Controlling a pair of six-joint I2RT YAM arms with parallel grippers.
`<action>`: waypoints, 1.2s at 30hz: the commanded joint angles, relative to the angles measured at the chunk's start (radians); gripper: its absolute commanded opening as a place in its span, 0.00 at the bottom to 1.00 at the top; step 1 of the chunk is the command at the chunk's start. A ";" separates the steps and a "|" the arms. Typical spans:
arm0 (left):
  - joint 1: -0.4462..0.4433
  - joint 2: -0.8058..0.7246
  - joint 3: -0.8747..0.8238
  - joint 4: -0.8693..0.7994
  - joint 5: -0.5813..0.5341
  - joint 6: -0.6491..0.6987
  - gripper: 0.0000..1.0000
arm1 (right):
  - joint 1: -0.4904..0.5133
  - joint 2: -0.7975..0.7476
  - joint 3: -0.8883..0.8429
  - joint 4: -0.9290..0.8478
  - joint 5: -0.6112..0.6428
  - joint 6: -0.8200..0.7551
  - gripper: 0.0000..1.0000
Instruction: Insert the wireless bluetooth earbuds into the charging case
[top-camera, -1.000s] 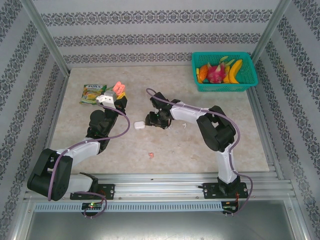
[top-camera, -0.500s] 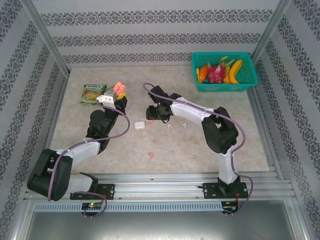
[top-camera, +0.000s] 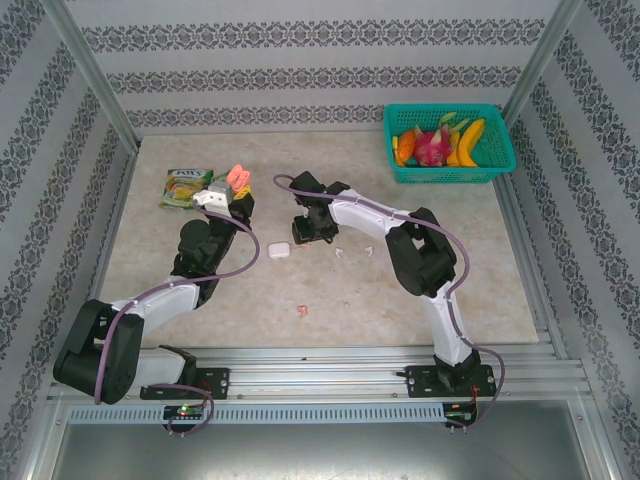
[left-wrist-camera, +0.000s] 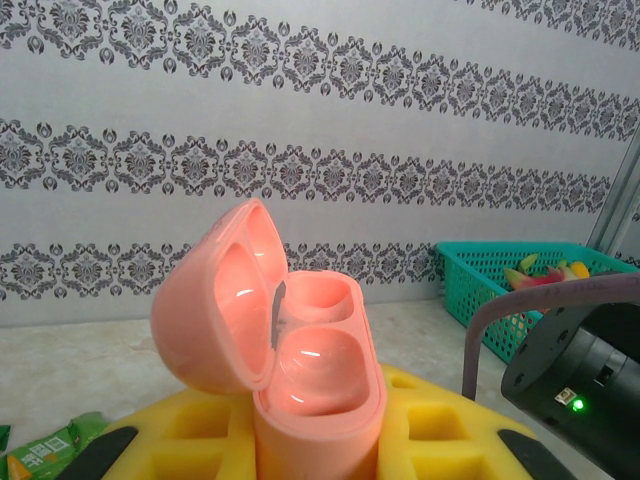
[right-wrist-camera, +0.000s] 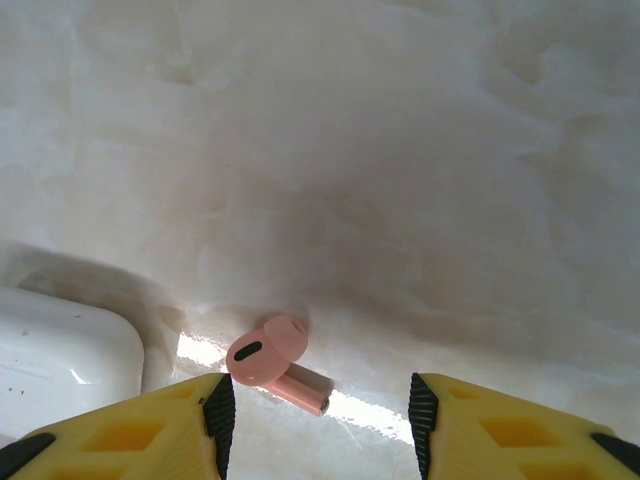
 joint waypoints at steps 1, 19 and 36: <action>0.015 -0.021 0.022 0.009 0.003 -0.007 0.00 | 0.007 0.032 0.041 -0.021 -0.016 -0.083 0.51; 0.015 -0.010 0.026 0.009 0.003 -0.007 0.00 | 0.013 0.122 0.115 -0.066 -0.032 -0.214 0.50; 0.015 -0.012 0.023 0.016 0.003 -0.018 0.00 | 0.065 0.110 0.114 -0.102 0.121 -0.117 0.33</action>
